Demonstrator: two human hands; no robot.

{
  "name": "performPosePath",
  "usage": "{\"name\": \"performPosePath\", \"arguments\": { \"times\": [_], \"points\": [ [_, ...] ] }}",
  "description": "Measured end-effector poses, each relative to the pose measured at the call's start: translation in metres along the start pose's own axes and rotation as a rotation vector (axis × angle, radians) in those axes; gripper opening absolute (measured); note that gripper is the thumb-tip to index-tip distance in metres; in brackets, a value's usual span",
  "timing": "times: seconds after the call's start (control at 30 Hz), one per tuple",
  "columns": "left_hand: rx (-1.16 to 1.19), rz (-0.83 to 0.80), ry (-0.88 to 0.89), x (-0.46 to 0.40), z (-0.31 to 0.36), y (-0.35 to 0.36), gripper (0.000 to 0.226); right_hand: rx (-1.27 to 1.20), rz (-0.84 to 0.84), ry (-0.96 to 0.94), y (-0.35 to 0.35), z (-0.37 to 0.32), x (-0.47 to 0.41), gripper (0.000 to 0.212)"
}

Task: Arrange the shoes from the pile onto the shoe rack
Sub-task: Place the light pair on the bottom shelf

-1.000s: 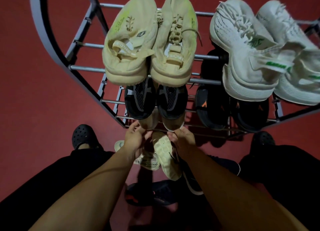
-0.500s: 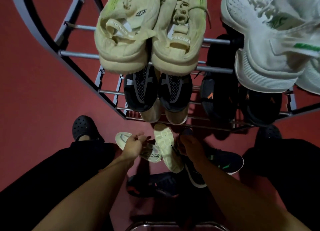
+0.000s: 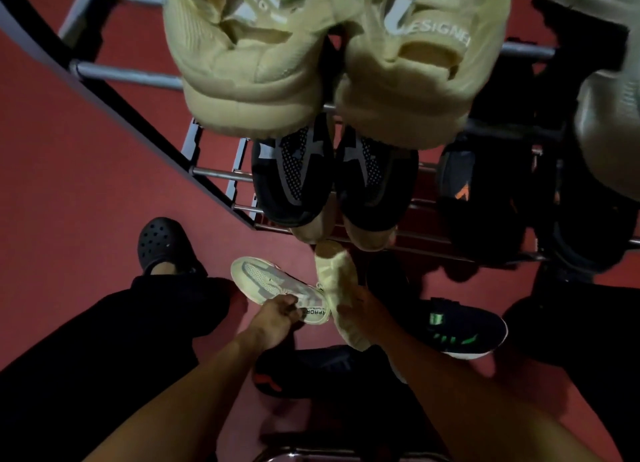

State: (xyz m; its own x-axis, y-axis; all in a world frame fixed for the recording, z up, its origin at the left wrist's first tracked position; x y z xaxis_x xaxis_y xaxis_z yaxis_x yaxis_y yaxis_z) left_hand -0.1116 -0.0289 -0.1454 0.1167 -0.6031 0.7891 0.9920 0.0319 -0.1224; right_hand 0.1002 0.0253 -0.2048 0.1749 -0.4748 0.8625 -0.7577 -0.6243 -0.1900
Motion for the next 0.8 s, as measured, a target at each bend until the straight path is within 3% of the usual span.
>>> {"name": "performPosePath", "arguments": {
  "times": [0.17,0.27,0.33,0.4,0.47,0.57,0.63,0.7,0.73,0.8],
  "points": [
    [0.12,0.04,0.013,-0.016,-0.017,-0.022,0.021,0.084,0.224,0.056,0.013,-0.046,0.017,0.084],
    [0.212,0.062,-0.006,-0.012,-0.019,-0.03,0.021,0.119,0.32,0.1,0.029,-0.04,0.01,0.105],
    [0.251,0.089,-0.023,-0.008,-0.016,-0.032,0.014,0.163,0.42,0.141,0.033,-0.037,0.007,0.098],
    [0.242,0.093,-0.017,-0.009,-0.015,-0.034,0.021,0.163,0.455,0.131,0.031,-0.04,0.009,0.085],
    [0.243,0.08,-0.006,-0.009,-0.016,-0.033,0.035,0.212,0.404,0.103,0.026,-0.039,0.008,0.077],
    [0.292,0.077,-0.022,-0.002,-0.013,-0.027,0.029,0.19,0.296,0.049,0.018,-0.04,0.018,0.079],
    [0.226,0.056,-0.03,0.005,-0.01,-0.022,0.033,-0.077,0.143,-0.063,0.014,-0.042,0.031,0.066],
    [0.196,0.025,-0.041,0.016,-0.002,-0.017,0.041,-0.386,0.015,-0.107,0.012,-0.041,0.048,0.036],
    [0.212,0.004,-0.053,0.021,0.002,-0.014,0.043,-0.531,-0.051,-0.081,0.012,-0.043,0.057,0.032],
    [0.244,-0.057,-0.075,0.039,0.014,-0.006,0.043,-0.828,-0.213,0.031,0.014,-0.045,0.075,0.045]
  ]
}}
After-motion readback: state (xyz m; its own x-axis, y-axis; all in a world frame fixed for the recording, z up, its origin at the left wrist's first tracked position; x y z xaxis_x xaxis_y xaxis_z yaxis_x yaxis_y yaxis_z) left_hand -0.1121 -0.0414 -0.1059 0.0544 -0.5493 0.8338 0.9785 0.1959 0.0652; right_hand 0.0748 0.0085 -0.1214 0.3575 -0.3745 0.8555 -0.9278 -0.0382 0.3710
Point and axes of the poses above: each hand's wrist, its own x-axis away from the middle knuckle, its own y-axis out of the palm, z = x × y, the point moved 3 cm from there along -x, towards the middle knuckle, and after that the axes turned 7 degrees about y, right-handed, at the moved point
